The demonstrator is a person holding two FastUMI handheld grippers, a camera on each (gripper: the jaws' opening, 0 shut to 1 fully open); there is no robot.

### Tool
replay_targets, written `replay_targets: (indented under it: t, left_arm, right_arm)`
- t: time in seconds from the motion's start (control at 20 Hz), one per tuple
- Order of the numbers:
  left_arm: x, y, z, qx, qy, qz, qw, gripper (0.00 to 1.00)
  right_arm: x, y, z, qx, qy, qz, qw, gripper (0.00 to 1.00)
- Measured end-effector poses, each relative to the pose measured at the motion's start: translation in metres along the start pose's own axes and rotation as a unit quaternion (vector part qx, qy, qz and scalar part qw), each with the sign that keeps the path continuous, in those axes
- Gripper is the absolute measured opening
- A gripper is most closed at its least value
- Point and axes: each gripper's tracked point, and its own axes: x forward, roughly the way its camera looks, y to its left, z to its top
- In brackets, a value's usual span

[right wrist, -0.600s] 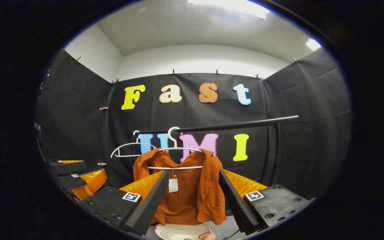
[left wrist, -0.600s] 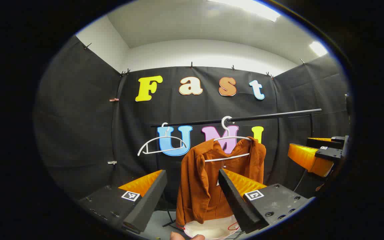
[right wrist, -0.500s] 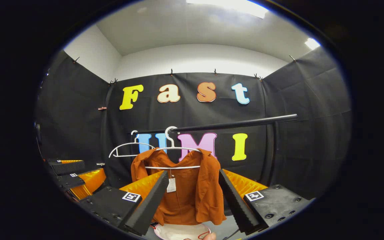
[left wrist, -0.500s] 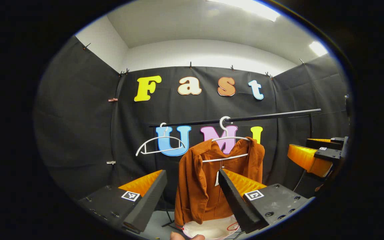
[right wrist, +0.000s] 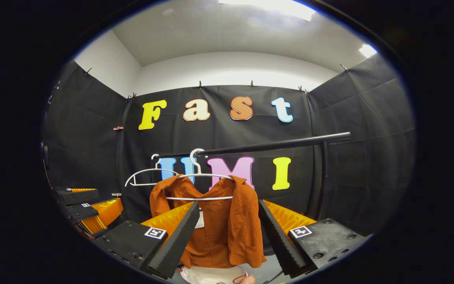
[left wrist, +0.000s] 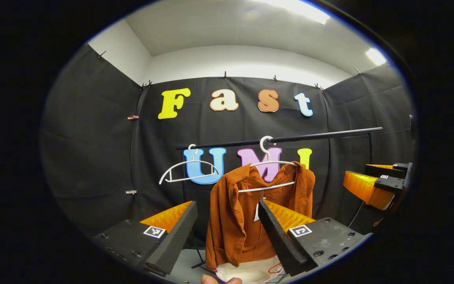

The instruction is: Grasp the clothes on the hanger with both hands and then place them into the laundry hamper below.

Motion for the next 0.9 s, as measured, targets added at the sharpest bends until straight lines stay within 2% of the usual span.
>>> replay_targets:
  t: [0.55, 0.9]
  left_arm:
    - [0.012, -0.01, -0.006, 0.0, 0.005, -0.005, 1.0, 0.98]
    - [0.074, -0.019, -0.03, 0.016, -0.002, -0.002, 1.0, 0.98]
  right_arm:
    - [0.005, -0.002, -0.006, -0.003, 0.005, -0.001, 1.0, 0.98]
    - [0.053, -0.007, -0.024, -0.024, -0.014, 0.009, 1.0, 0.97]
